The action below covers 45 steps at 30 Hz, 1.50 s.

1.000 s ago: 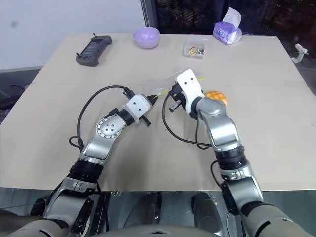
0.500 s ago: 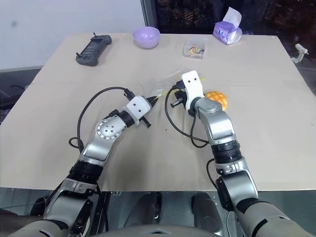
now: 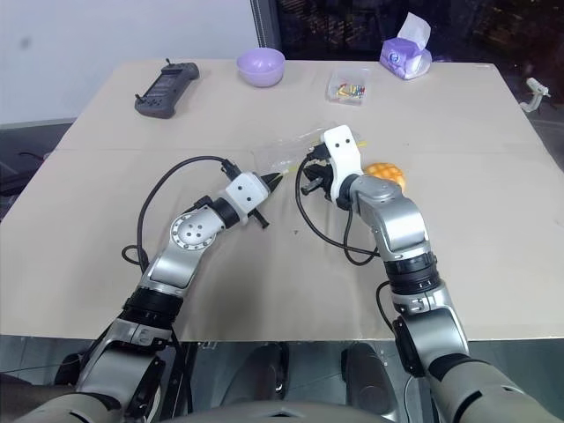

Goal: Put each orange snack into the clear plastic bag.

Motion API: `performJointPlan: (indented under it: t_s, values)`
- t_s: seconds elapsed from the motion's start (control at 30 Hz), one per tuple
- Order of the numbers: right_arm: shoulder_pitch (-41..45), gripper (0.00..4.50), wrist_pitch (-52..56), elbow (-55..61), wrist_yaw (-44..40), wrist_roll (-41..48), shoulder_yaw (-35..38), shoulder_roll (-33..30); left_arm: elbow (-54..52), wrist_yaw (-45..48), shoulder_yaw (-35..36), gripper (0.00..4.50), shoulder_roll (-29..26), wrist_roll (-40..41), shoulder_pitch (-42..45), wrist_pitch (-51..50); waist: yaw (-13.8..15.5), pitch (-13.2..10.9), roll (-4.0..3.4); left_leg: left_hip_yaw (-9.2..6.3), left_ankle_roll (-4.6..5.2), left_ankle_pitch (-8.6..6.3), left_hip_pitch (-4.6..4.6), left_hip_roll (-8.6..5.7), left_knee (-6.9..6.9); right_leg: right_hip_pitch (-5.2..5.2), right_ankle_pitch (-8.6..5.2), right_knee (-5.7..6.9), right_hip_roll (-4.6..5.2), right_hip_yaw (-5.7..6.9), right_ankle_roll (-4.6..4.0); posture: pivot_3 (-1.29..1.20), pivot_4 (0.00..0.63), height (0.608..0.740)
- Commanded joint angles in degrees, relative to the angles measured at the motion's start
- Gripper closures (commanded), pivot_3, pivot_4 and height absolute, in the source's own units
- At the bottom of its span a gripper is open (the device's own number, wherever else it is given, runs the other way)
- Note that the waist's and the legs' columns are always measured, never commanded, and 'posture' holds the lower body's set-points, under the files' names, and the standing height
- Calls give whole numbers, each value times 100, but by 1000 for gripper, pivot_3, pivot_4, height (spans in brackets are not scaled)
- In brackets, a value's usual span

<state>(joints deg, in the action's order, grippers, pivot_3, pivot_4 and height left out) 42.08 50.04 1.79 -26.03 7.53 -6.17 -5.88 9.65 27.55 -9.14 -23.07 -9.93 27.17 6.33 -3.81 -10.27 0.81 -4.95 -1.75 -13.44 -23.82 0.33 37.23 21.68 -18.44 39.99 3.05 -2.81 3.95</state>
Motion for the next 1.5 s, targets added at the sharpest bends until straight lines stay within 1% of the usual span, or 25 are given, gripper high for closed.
performJointPlan:
  t_s: [0.03, 0.2, 0.47, 0.63, 0.73, 0.8, 0.87, 0.97, 1.03, 1.13, 1.17, 1.23, 1.27, 1.3, 1.4, 1.43, 1.47, 1.5]
  values:
    - [164, 4424, -18, 105, 130, 142, 96, 92, -184, 46, 5, 4500, 3, 58, 81, 103, -2, 0, 0, 0, 0, 0, 0, 0, 0, 0, 0, 0, 0, 0, 0, 0, 150, 740]
    - [252, 4424, -71, -109, 304, 183, 153, 156, -224, 88, -8, 4500, 4, 72, 46, 102, -1, 0, 0, 0, 0, 0, 0, 0, 0, 0, 0, 0, 0, 0, 0, 0, 150, 740]
    - [391, 4424, -390, -771, 586, 27, 115, 189, -345, 298, -15, 4500, 87, 304, 13, 60, -1, 0, 0, 1, -1, 1, 0, 0, 0, 0, 0, 0, 0, 0, 0, 0, 150, 740]
    - [465, 4424, -1448, -1544, 823, -774, -586, 18, -341, 612, -62, 4500, 143, 547, 33, -86, -11, 0, 0, 2, -1, 1, 1, 0, 0, 1, 0, 0, 0, -1, 0, 0, 150, 740]
    - [509, 4424, -1686, -1889, 795, -867, -661, 58, -329, 756, -59, 4500, 174, 652, 91, -249, -17, 0, 0, 3, -7, 4, 1, 0, 0, 1, 0, 0, 0, -1, 0, 0, 150, 740]
    - [502, 4424, -2125, -2070, 785, -1013, -762, 36, -297, 892, -69, 4500, 169, 714, 147, -339, -16, 0, 0, 3, -17, 10, 1, 0, 0, 1, 0, 0, -1, -1, 0, 0, 150, 740]
    - [481, 4424, -2775, -2306, 815, -1504, -1173, -161, -272, 1043, -67, 4500, 158, 780, 197, -418, -12, 0, 0, 3, -18, 10, 1, 0, 0, 1, 0, 0, -1, -1, 0, 0, 150, 740]
    - [487, 4424, -4040, -2760, 1097, -2285, -1743, -495, -287, 1188, -8, 4500, 165, 925, 267, -570, -11, 0, 0, 3, -20, 12, 1, 0, 0, 0, 0, -2, 0, -1, 0, 0, 150, 740]
    - [554, 4424, -4708, -3069, 1398, -2746, -2009, -673, -297, 1239, 42, 4500, 155, 1004, 311, -668, -16, 0, 0, 3, -20, 12, 1, 0, 0, 0, 0, -4, 0, -1, 0, 0, 150, 740]
    - [802, 4424, -5524, -3671, 1958, -3865, -2679, -1114, -239, 1230, 142, 4500, 97, 1058, 391, -726, -19, 0, 0, 4, -21, 12, 1, 0, 0, 1, 0, -3, 0, -2, 0, 0, 150, 740]
    - [853, 4201, -5647, -3808, 2042, -4043, -2780, -1175, -229, 1225, 149, 4500, 84, 1062, 400, -730, -18, 0, 0, 5, -21, 13, 1, 0, 0, 1, 0, -2, 0, -3, 0, 0, 150, 740]
    - [912, 3587, -5795, -3990, 2169, -4230, -2831, -1198, -222, 1219, 143, 4500, 69, 1069, 403, -730, -28, 0, 0, 4, -22, 13, 2, 2, 0, 1, 0, -3, -1, -3, 0, 0, 150, 740]
    - [947, 2888, -5809, -4057, 2260, -4413, -2886, -1237, -222, 1217, 148, 4500, 58, 1075, 400, -732, -31, 0, 0, 5, -22, 13, 2, 4, -1, 1, 0, -4, -2, -4, 0, 0, 150, 740]
    - [972, 2801, -5822, -4108, 2324, -4550, -2916, -1259, -222, 1215, 152, 4500, 49, 1080, 398, -733, -32, 0, 0, 6, -22, 13, 2, 4, -1, 1, 0, -3, -3, -5, 0, 0, 150, 740]
    - [1041, 1590, -5709, -4309, 2494, -4809, -2902, -1287, -253, 1207, 161, 4500, 43, 1104, 391, -757, -20, 0, 0, 8, -22, 13, 2, 4, -1, 1, 0, -4, -2, -7, 0, 0, 150, 740]
    - [1050, 1098, -5701, -4354, 2516, -4835, -2873, -1274, -259, 1208, 161, 4500, 43, 1111, 389, -763, -18, 1, 1, 8, -22, 13, 2, 3, 0, 0, 0, -4, -2, -7, 0, 0, 150, 740]
    - [1068, 745, -5707, -4384, 2562, -4872, -2854, -1266, -258, 1208, 159, 4500, 46, 1113, 390, -766, -16, 1, 1, 8, -22, 13, 3, 3, 1, -1, 0, -4, -2, -7, 0, 0, 150, 740]
    - [1089, 261, -5707, -4409, 2599, -4918, -2847, -1261, -257, 1209, 157, 4500, 49, 1116, 390, -768, -16, 1, 1, 7, -22, 13, 4, 3, 1, -2, 0, -3, -2, -6, 0, 0, 150, 740]
